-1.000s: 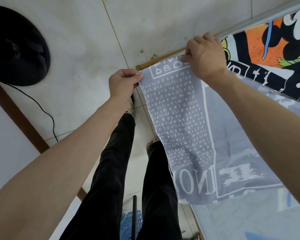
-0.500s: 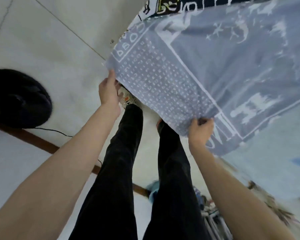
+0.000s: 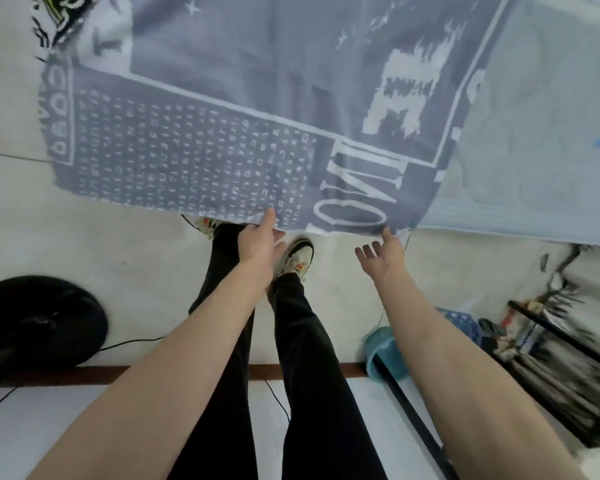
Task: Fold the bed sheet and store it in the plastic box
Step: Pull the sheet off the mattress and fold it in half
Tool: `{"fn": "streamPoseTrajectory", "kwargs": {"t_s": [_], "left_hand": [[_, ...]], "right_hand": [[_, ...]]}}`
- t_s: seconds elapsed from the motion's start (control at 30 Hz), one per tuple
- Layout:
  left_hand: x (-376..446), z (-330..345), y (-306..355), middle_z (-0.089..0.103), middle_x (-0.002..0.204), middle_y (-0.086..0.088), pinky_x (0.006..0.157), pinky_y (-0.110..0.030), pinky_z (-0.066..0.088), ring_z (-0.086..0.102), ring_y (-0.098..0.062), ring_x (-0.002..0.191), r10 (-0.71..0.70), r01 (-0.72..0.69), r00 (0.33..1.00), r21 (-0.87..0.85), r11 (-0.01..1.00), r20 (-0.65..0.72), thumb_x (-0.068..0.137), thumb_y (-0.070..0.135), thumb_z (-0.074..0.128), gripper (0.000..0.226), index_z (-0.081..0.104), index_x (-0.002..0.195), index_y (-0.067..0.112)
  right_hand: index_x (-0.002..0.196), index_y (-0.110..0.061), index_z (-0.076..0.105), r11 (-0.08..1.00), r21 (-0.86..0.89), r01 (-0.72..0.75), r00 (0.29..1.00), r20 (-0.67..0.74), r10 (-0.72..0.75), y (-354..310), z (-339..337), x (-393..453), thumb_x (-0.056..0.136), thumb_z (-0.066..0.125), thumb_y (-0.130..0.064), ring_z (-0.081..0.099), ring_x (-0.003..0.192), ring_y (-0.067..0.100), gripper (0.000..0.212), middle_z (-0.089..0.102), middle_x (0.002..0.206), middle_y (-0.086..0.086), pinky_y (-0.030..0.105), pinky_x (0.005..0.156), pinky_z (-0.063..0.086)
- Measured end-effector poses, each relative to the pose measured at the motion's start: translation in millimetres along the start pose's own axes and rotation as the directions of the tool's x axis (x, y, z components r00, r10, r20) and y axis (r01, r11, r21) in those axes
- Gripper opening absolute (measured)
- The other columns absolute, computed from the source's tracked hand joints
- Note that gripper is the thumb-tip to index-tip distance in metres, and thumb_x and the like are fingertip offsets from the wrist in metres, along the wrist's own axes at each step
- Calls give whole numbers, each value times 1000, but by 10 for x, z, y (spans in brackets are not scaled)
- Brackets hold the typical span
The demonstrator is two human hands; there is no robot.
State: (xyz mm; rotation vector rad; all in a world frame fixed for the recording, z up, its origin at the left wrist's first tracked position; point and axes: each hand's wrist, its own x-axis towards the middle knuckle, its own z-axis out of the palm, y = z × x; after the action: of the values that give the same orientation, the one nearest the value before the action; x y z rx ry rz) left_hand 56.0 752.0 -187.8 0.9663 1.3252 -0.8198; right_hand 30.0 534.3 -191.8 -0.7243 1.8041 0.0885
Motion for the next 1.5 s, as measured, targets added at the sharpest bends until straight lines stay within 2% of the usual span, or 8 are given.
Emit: {"fn": "streamPoseTrajectory", "kwargs": {"t_s": [0.27, 0.63, 0.77, 0.9, 1.13, 1.2, 1.3, 1.5], "left_hand": [[-28, 323, -393, 69, 127, -3, 109, -39, 50, 64, -19, 120, 49, -43, 999, -229, 973, 19, 95, 46, 68, 45, 64, 131, 20], [-112, 477, -424, 72, 124, 2, 98, -43, 53, 65, -18, 119, 238, -227, 971, -196, 954, 33, 96, 48, 66, 35, 66, 123, 25], [-25, 409, -401, 78, 96, 6, 94, -37, 56, 71, -11, 94, 218, -215, 976, -112, 970, 10, 97, 51, 62, 35, 69, 114, 21], [29, 328, -421, 70, 70, 7, 86, -31, 60, 62, -6, 60, 228, -229, 973, -180, 956, -28, 95, 45, 69, 31, 68, 102, 15], [-99, 408, -429, 76, 113, -6, 88, -30, 62, 71, -17, 95, 272, -317, 944, -278, 907, -188, 82, 25, 87, 39, 70, 113, 9], [-138, 456, -426, 74, 117, -8, 95, -34, 60, 72, -21, 105, 241, -276, 960, -372, 886, -139, 86, 18, 83, 42, 68, 124, 6], [-172, 472, -396, 74, 97, -5, 82, -25, 61, 70, -16, 84, 218, -191, 976, -470, 862, 5, 91, 22, 78, 32, 68, 118, 7], [-123, 368, -478, 74, 87, -1, 59, -20, 52, 63, -9, 65, 257, -193, 955, -346, 918, 148, 89, 30, 80, 20, 72, 101, 16]], "right_hand": [[125, -6, 62, 952, 303, -43, 992, 123, 6, -370, -443, 222, 93, 68, -13, 70, 97, 24, 33, 70, 119, 12, 32, 68, 60], [88, -6, 65, 910, 42, 413, 910, 15, -414, -391, -730, -174, 85, 78, -23, 57, 58, 16, 21, 68, 80, 6, 28, 63, 57], [82, -5, 65, 872, 47, 487, 871, 49, -489, -483, -731, -272, 89, 75, -20, 61, 61, 18, 19, 69, 77, 9, 36, 67, 60], [78, -6, 65, 895, 64, 442, 893, 58, -445, -528, -763, -271, 92, 72, -21, 64, 66, 23, 22, 70, 76, 11, 39, 67, 64], [87, -7, 63, 907, 34, 420, 907, 27, -421, -395, -967, -108, 97, 64, -27, 62, 69, 22, 22, 69, 84, 12, 32, 65, 60], [87, -10, 61, 938, 36, 345, 938, 33, -346, -359, -1023, -80, 97, 64, -26, 63, 67, 22, 20, 69, 86, 10, 30, 64, 57], [89, -11, 62, 923, 44, 382, 923, 29, -383, -413, -1014, -23, 98, 62, -25, 68, 57, 21, 17, 71, 80, 7, 26, 54, 51], [87, -11, 60, 902, 40, 429, 903, 21, -430, -533, -987, -108, 99, 60, -22, 64, 51, 20, 16, 68, 80, 12, 28, 54, 50]]}}
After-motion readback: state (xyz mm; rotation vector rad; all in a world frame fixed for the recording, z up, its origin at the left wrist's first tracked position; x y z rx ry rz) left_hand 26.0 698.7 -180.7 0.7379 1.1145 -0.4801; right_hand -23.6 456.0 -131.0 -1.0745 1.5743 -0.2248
